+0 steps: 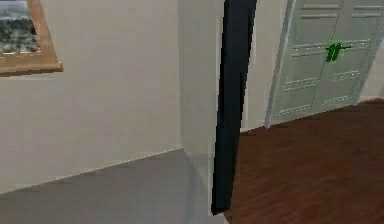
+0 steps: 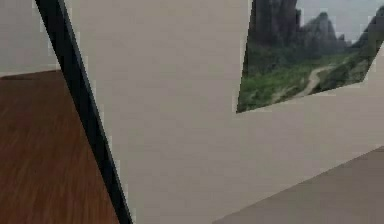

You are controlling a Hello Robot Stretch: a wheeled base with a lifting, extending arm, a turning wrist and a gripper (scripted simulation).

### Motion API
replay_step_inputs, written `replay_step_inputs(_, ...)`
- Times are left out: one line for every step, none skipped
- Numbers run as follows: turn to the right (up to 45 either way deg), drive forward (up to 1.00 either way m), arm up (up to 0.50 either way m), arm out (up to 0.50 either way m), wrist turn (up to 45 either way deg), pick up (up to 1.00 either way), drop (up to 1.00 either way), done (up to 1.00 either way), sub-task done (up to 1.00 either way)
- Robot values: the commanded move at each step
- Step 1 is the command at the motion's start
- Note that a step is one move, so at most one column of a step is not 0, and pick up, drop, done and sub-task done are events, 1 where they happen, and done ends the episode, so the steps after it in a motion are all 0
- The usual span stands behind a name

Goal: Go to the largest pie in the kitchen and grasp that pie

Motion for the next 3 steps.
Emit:
replay_step_inputs(0.0,0.25,0.0,0.0,0.0,0.0,0.0,0.0,0.0)
replay_step_inputs(45.0,0.0,0.0,0.0,0.0,0.0,0.0,0.0,0.0)
replay_step_inputs(6.0,0.0,0.0,0.0,0.0,0.0,0.0,0.0,0.0)
